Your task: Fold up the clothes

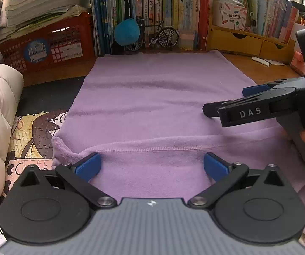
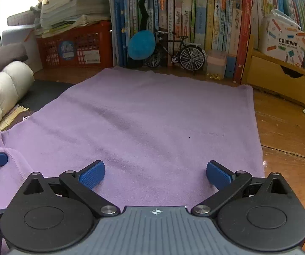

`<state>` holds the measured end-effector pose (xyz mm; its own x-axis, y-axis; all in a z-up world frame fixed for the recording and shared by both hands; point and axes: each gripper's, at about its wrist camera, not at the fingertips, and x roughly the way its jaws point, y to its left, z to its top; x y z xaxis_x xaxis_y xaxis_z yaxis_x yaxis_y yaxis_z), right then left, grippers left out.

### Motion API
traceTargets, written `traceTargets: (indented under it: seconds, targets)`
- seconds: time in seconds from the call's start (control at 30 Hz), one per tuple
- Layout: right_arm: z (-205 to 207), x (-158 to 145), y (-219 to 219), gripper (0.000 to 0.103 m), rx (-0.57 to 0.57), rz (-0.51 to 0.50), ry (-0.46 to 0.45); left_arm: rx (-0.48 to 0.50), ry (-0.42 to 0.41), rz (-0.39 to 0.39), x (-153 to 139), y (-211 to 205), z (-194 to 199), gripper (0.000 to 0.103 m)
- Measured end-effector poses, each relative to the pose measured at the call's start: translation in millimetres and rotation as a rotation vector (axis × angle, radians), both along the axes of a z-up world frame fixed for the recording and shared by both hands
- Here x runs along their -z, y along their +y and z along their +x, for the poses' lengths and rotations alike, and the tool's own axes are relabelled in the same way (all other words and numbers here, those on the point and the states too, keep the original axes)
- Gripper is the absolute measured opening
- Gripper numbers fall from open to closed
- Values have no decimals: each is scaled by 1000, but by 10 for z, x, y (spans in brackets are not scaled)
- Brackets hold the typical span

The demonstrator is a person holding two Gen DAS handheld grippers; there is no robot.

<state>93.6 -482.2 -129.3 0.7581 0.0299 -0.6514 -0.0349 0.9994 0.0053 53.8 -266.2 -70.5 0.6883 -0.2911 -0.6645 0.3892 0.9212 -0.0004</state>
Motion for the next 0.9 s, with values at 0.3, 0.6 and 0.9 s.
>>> traceTargets:
  seconds: [0.3, 0.6, 0.9]
  targets:
    - [23, -14, 15, 103, 6, 2, 3, 11, -14, -8, 18, 13, -8, 103]
    - [56, -15, -23, 103, -2, 1, 3, 17, -13, -7, 24, 18, -1, 103]
    - [66, -18, -36, 103, -8, 0, 4, 24, -17, -13, 39, 35, -5, 103]
